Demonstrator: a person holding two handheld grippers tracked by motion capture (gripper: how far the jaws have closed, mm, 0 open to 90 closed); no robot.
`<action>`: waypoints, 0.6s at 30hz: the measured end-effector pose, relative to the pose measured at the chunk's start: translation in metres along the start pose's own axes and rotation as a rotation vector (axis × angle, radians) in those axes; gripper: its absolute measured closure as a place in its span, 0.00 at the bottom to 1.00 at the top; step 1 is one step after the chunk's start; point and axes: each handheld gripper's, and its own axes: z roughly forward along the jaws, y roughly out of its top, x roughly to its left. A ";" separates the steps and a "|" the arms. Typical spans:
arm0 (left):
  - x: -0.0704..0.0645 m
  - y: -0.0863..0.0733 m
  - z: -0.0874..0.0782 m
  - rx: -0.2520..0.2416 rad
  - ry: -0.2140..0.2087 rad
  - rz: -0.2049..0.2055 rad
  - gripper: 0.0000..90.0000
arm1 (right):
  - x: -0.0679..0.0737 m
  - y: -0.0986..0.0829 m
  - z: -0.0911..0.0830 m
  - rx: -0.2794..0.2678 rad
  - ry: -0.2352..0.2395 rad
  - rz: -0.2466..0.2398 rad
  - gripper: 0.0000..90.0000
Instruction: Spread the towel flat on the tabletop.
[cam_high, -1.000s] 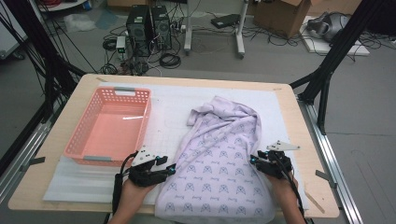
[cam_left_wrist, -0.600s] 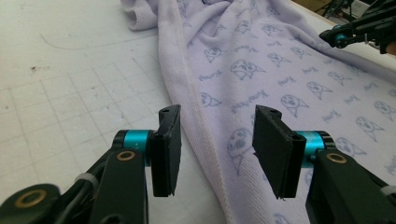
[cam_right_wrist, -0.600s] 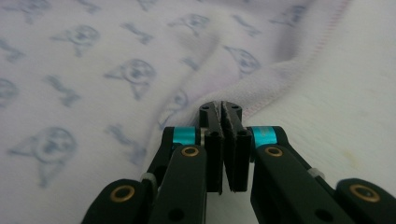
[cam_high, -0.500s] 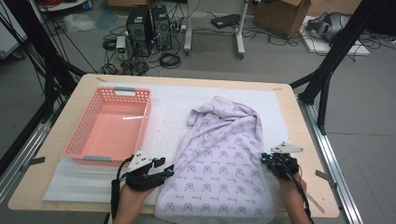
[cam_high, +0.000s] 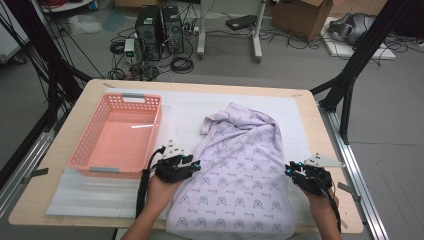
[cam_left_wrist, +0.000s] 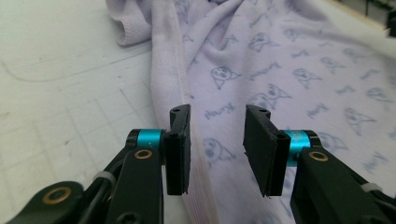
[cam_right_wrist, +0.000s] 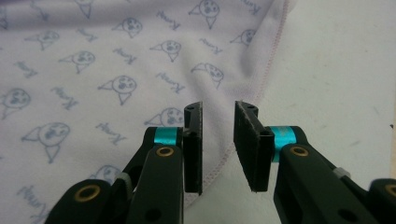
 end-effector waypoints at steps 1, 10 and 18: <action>0.000 0.001 0.006 0.014 0.016 0.013 0.69 | -0.001 0.000 -0.001 -0.004 0.002 0.005 0.80; 0.014 0.004 0.016 0.068 0.231 0.018 0.94 | -0.002 -0.004 -0.003 0.004 0.026 0.024 0.78; 0.026 -0.007 -0.002 0.012 0.274 -0.096 0.95 | -0.005 -0.008 0.002 0.023 0.020 0.055 0.77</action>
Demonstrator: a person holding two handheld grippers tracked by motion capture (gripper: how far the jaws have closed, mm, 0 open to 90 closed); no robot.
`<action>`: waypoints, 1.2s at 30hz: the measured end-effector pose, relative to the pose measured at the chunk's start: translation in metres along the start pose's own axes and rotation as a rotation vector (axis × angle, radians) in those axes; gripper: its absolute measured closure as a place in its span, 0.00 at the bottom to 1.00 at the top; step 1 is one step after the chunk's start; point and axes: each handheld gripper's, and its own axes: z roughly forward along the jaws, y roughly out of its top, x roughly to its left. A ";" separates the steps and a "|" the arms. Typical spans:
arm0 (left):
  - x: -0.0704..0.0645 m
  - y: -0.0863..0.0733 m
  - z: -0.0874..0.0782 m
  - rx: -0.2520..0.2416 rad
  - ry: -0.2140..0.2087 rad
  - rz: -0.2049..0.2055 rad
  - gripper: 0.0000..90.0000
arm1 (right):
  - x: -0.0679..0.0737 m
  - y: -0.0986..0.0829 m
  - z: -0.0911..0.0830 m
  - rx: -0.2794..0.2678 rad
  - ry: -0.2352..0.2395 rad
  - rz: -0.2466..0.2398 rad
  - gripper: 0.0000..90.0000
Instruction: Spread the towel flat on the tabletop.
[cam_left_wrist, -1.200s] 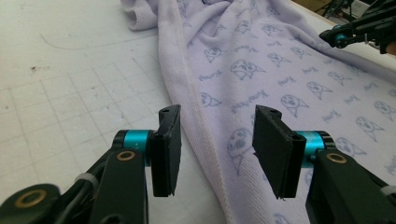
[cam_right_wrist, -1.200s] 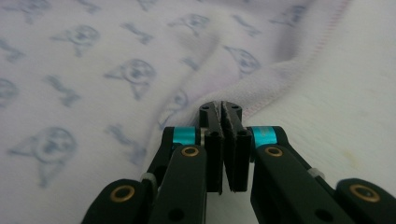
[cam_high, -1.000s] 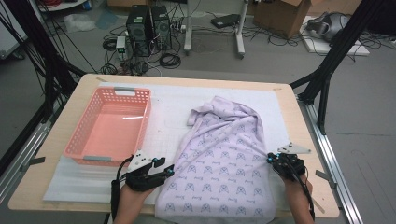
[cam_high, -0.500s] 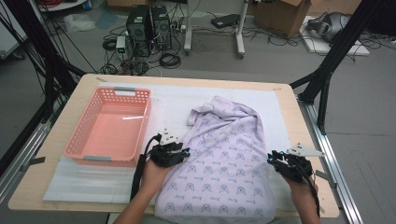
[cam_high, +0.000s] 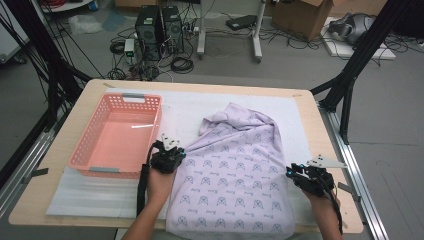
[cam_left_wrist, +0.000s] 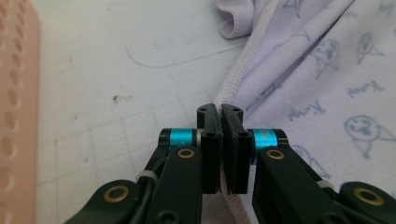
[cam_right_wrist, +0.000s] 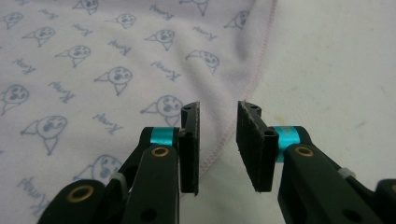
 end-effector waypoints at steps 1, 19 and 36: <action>0.000 -0.002 -0.001 0.003 -0.018 -0.008 0.95 | 0.000 -0.001 0.001 0.003 0.001 0.005 0.76; 0.008 -0.033 -0.039 0.030 -0.107 0.012 0.98 | 0.006 -0.006 0.011 0.080 0.032 -0.014 0.96; 0.014 -0.040 -0.049 -0.026 -0.136 -0.018 0.88 | 0.009 -0.002 0.021 0.049 -0.051 -0.038 0.89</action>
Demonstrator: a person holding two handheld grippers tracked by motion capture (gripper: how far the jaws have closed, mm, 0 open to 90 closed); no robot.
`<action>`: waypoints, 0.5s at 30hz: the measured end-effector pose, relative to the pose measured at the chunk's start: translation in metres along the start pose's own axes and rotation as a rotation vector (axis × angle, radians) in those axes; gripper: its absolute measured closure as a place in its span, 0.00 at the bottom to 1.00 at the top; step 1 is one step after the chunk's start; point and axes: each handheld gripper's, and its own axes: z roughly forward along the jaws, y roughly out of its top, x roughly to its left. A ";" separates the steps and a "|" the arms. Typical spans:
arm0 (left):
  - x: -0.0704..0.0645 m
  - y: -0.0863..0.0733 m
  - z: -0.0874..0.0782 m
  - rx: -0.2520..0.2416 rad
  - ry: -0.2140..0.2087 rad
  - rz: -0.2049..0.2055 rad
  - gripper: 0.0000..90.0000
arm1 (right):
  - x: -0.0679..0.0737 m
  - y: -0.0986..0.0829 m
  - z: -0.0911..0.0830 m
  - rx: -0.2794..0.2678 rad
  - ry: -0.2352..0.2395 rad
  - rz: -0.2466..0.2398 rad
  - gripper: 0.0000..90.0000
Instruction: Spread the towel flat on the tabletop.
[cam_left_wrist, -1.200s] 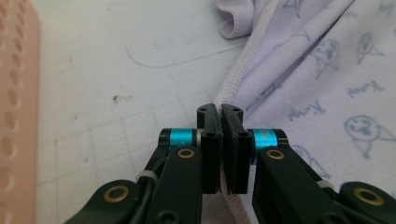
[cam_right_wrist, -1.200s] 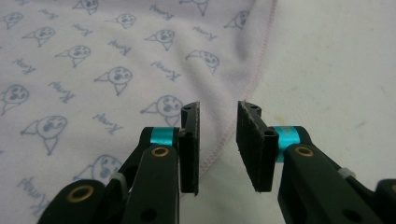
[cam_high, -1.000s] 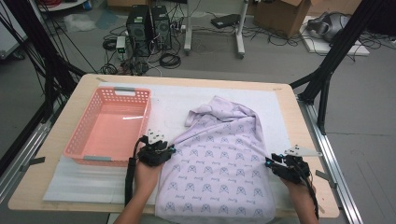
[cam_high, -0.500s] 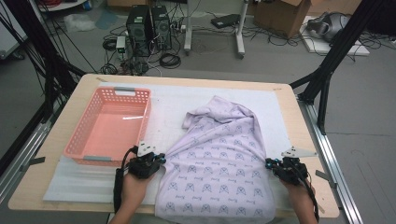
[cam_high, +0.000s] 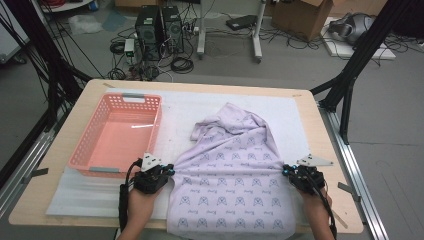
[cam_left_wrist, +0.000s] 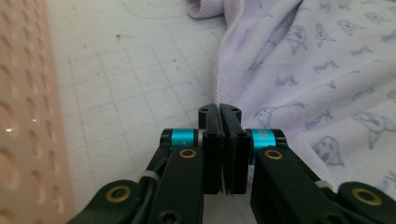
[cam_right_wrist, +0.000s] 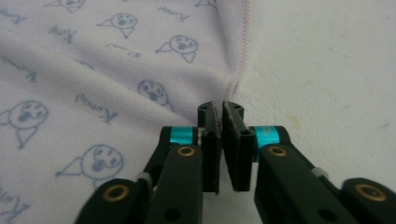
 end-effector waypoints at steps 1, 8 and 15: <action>0.000 -0.001 -0.001 -0.002 -0.023 -0.010 0.75 | -0.001 0.000 -0.002 -0.005 0.008 0.002 0.80; -0.002 -0.011 -0.019 -0.021 -0.085 -0.035 0.58 | -0.008 -0.004 -0.025 -0.077 0.070 0.047 0.70; -0.013 -0.018 -0.036 -0.060 -0.124 -0.013 0.57 | 0.003 -0.010 -0.030 -0.057 0.090 0.018 0.69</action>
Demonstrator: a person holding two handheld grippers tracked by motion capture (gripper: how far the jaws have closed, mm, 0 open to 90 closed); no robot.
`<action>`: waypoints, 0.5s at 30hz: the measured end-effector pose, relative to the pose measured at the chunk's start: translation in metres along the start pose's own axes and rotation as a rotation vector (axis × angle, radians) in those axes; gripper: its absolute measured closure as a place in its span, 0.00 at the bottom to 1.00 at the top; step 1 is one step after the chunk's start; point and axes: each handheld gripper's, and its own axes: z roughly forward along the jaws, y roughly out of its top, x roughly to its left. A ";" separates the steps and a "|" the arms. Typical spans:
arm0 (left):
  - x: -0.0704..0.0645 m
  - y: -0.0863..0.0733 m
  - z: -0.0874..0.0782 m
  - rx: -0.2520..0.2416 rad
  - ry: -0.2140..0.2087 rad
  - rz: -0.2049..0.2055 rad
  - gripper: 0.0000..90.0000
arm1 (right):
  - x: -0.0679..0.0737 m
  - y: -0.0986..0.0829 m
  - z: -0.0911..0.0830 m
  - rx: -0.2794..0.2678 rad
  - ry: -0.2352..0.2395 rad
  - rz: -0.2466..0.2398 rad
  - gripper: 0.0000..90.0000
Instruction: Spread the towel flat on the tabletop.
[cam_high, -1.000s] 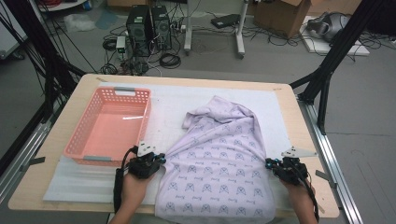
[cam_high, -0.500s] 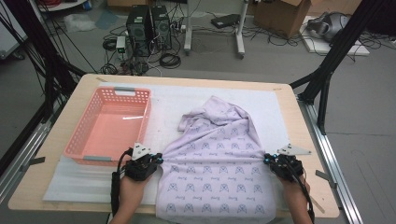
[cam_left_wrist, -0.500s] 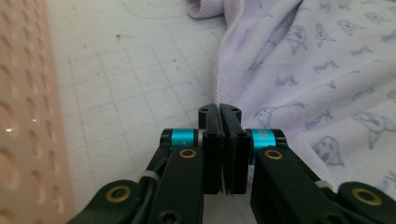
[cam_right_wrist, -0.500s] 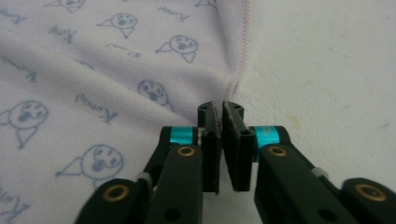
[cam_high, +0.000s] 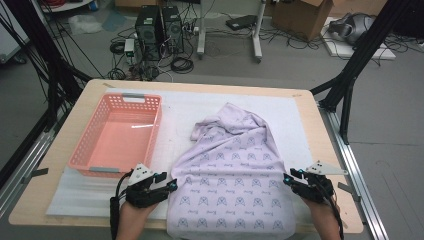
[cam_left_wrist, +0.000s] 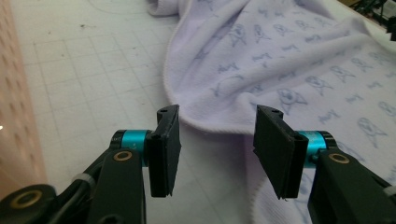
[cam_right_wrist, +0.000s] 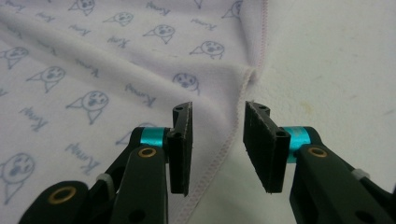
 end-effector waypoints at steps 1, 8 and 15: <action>-0.003 -0.002 -0.002 -0.005 -0.009 0.006 0.56 | 0.001 -0.001 -0.001 -0.001 0.002 -0.001 0.69; -0.017 -0.015 -0.003 0.038 0.003 -0.010 0.56 | 0.006 -0.011 -0.018 -0.003 0.004 0.007 0.67; -0.026 -0.028 0.000 0.047 0.072 0.018 0.76 | 0.018 -0.027 -0.017 0.085 -0.038 -0.009 0.62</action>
